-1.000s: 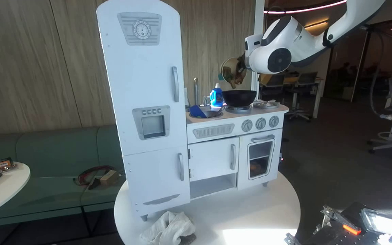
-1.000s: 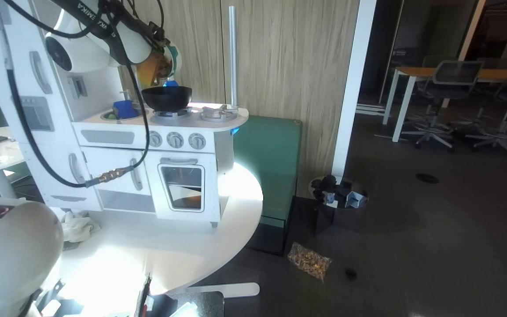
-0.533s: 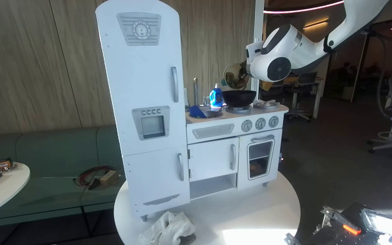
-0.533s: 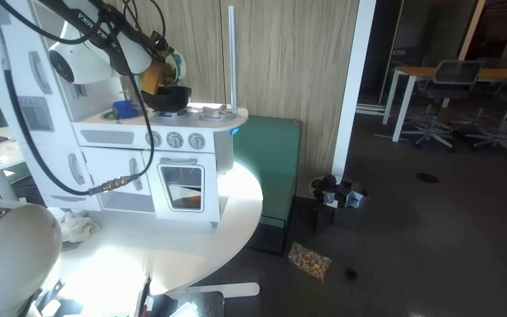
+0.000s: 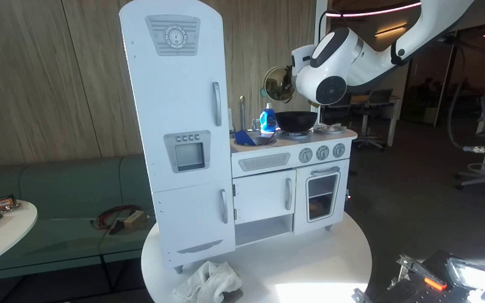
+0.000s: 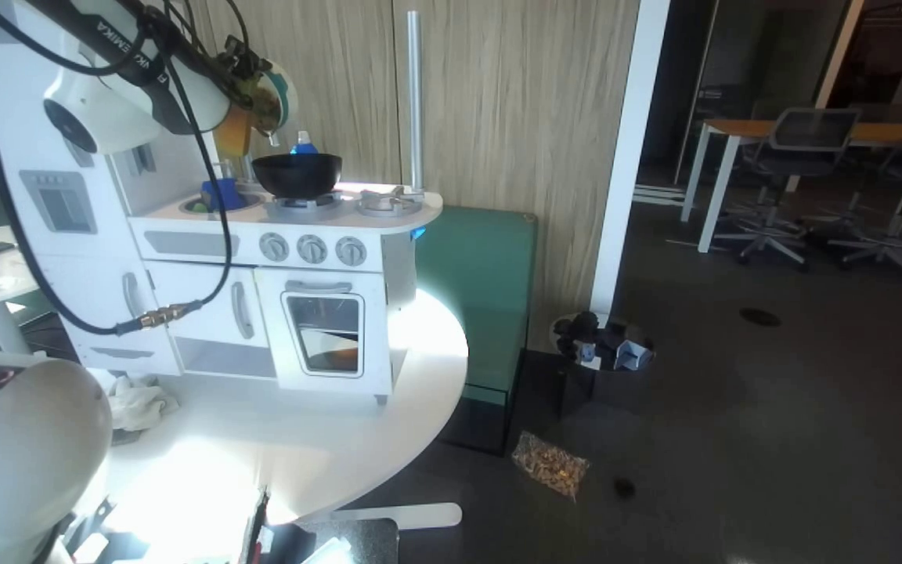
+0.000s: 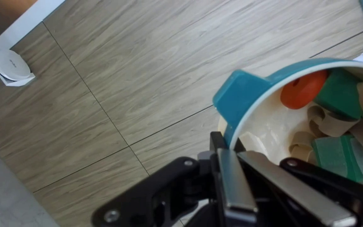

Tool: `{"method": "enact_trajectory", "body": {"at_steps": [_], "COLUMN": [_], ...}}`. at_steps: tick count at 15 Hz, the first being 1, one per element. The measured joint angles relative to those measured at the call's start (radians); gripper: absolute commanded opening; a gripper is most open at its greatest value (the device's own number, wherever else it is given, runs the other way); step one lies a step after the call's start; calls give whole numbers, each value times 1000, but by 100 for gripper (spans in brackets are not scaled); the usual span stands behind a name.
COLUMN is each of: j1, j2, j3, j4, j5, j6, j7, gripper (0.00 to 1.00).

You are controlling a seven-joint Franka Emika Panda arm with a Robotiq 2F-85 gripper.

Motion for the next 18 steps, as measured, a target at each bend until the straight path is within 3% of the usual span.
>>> {"method": "enact_trajectory", "body": {"at_steps": [8,13,18], "j1": [-9,-43,-40], "j2": [-5,-5,-5], "j3": [0,-22,-11], "j4": [-57,-102,-112], "j5": [0,0,0], "j6": [-127,-147,-225], "j7": [3,-28,16], "gripper": [1,1,2]}}
